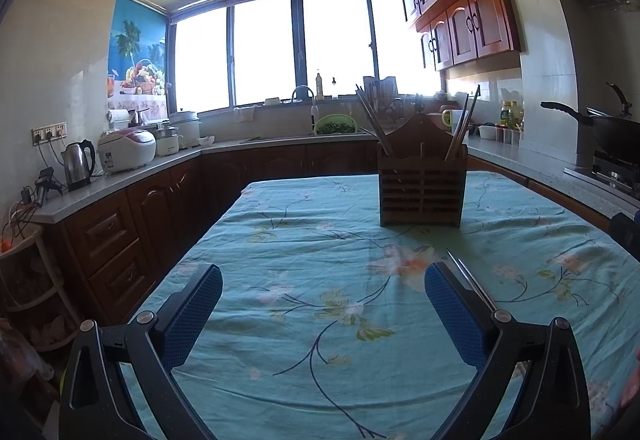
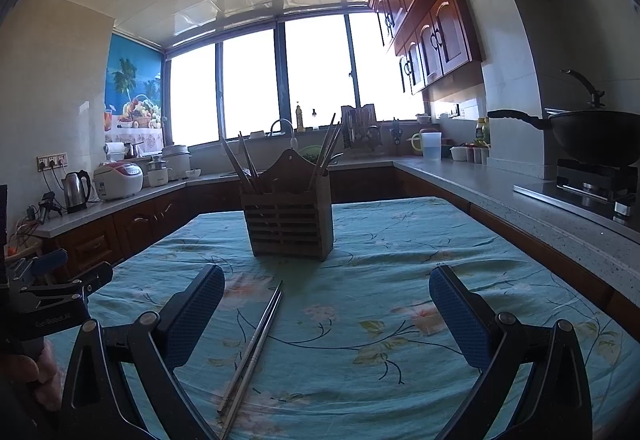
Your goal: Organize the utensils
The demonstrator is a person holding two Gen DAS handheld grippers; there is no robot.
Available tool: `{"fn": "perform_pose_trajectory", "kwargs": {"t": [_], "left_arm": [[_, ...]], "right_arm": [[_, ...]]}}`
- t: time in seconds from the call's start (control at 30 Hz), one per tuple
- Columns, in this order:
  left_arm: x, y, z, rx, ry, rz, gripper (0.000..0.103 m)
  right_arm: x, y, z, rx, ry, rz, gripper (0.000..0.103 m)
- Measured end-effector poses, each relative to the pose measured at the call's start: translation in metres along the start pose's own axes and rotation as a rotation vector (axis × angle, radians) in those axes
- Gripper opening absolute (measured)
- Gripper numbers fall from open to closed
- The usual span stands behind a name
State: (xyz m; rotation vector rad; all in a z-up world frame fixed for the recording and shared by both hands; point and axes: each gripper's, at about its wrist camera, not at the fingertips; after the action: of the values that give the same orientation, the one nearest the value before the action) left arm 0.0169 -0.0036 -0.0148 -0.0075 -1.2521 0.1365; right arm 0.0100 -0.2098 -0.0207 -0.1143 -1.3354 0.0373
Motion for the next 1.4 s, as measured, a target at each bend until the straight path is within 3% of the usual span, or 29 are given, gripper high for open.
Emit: {"fn": "perform_pose_trajectory", "kwargs": {"t": [1.4], "left_arm": [[-0.001, -0.011, -0.002, -0.009, 0.021, -0.004, 0.102]], "right_arm": [[0.006, 0.007, -0.001, 0.026, -0.002, -0.002, 0.103]]}}
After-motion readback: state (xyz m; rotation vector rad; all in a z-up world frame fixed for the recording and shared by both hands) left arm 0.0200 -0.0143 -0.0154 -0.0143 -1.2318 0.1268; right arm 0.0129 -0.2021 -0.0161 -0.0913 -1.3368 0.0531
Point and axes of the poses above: each gripper's, at about its wrist camera, not at the fingertips, and z roughly against the way its jaws point, y to its left, x to its top, and after that the axes turned 8 degrees about z, right-handed
